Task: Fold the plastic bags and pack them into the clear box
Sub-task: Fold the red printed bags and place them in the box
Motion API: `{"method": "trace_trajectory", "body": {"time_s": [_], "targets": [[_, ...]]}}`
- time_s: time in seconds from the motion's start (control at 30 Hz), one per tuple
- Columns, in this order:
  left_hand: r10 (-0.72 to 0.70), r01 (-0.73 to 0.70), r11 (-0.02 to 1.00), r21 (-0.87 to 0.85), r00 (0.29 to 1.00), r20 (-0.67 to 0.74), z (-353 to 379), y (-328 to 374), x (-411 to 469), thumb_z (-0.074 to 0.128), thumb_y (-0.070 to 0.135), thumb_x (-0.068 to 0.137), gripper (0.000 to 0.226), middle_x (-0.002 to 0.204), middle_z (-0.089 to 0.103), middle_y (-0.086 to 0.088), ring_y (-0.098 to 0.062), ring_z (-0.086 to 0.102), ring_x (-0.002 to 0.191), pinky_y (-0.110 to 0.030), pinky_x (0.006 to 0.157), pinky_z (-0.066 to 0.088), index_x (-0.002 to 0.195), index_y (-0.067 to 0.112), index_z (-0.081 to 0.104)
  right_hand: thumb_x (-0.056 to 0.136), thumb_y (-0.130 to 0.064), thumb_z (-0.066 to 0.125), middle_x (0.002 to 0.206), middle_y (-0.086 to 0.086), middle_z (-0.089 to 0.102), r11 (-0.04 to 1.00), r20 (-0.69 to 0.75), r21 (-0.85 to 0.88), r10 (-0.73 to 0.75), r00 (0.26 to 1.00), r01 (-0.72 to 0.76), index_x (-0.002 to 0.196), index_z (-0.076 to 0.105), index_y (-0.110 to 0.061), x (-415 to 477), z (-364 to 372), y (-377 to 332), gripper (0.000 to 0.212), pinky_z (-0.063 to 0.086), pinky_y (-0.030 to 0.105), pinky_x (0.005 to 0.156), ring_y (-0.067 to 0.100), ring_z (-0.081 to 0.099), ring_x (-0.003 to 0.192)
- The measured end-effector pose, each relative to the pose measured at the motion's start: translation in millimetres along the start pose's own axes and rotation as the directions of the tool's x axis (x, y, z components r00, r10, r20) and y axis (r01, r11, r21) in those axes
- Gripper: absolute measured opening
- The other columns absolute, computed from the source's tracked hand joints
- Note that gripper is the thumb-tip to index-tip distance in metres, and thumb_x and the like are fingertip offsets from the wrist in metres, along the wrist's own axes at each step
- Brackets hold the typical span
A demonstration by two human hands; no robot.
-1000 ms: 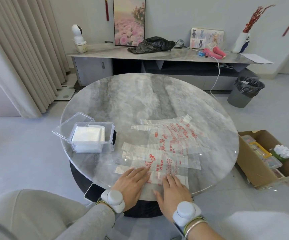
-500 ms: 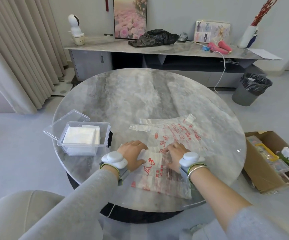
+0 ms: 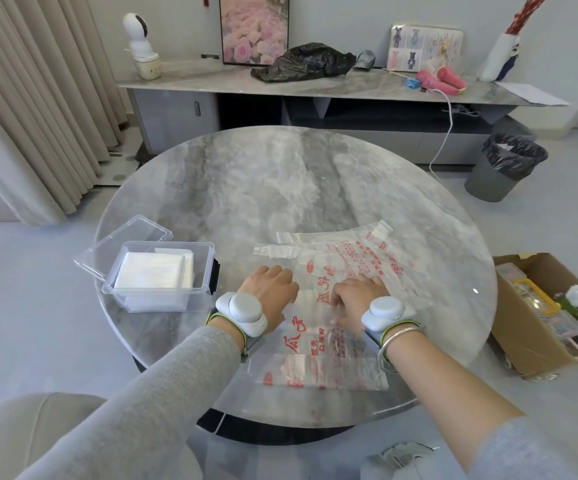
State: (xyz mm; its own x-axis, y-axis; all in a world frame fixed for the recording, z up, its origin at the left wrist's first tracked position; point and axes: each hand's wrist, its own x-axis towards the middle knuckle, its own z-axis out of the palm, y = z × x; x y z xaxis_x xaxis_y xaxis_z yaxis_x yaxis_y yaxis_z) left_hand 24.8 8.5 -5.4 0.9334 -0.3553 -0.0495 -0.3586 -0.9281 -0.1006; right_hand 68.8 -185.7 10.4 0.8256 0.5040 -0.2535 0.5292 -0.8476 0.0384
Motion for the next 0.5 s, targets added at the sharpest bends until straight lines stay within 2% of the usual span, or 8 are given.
{"method": "trace_trajectory", "body": {"time_s": [0.1,0.27,0.33,0.43,0.5], "targets": [[-0.017,0.016,0.999,-0.032,0.998,-0.053,1.2,3.1,-10.7,0.058,0.016,0.092,0.023,0.120,0.052,0.001,-0.020,0.049,0.108,-0.027,0.094,0.034,0.114,0.021,0.054,0.092,-0.029,0.054,0.123,-0.002,0.055,0.996,-0.045,-0.077,-0.040,0.998,0.037,0.116,0.055,-0.024,-11.8,-0.5,-2.5,0.024,0.030,0.034,0.097,0.022,0.044,0.119],[-0.025,0.020,0.997,-0.073,0.998,-0.057,5.9,8.8,-29.9,0.057,0.012,0.090,0.023,0.110,0.057,0.002,-0.020,0.053,0.099,-0.031,0.091,0.040,0.112,0.019,0.052,0.097,-0.018,0.044,0.128,0.002,0.050,0.988,-0.135,-0.152,-0.044,0.990,0.023,0.123,0.049,-0.017,-30.1,11.2,-8.7,0.027,0.033,0.033,0.096,0.023,0.041,0.122],[-0.006,-0.005,0.997,-0.080,0.989,-0.147,6.6,11.1,-37.6,0.066,0.009,0.083,0.028,0.102,0.060,0.003,-0.020,0.057,0.091,-0.031,0.082,0.045,0.107,0.020,0.058,0.096,-0.013,0.043,0.128,0.003,0.048,0.989,-0.159,-0.149,-0.035,0.987,0.011,0.123,0.047,-0.016,-36.8,14.7,-10.8,0.027,0.035,0.033,0.093,0.024,0.041,0.121],[0.026,-0.043,0.992,-0.121,0.989,-0.143,10.2,14.2,-45.0,0.071,0.003,0.075,0.037,0.099,0.063,0.002,-0.021,0.061,0.087,-0.031,0.074,0.047,0.106,0.020,0.065,0.094,-0.015,0.048,0.126,0.002,0.046,0.994,-0.193,-0.108,-0.043,0.980,0.023,0.123,0.046,-0.018,-43.1,18.3,-12.2,0.029,0.039,0.031,0.088,0.023,0.041,0.117],[0.049,-0.071,0.990,-0.120,0.983,-0.178,14.2,15.1,-49.6,0.082,0.002,0.058,0.042,0.086,0.065,0.005,-0.018,0.062,0.072,-0.029,0.061,0.052,0.093,0.022,0.070,0.091,-0.014,0.054,0.122,0.000,0.046,0.996,-0.226,-0.087,-0.049,0.973,0.030,0.121,0.048,-0.019,-47.6,18.9,-16.4,0.031,0.040,0.030,0.082,0.022,0.043,0.113]]}}
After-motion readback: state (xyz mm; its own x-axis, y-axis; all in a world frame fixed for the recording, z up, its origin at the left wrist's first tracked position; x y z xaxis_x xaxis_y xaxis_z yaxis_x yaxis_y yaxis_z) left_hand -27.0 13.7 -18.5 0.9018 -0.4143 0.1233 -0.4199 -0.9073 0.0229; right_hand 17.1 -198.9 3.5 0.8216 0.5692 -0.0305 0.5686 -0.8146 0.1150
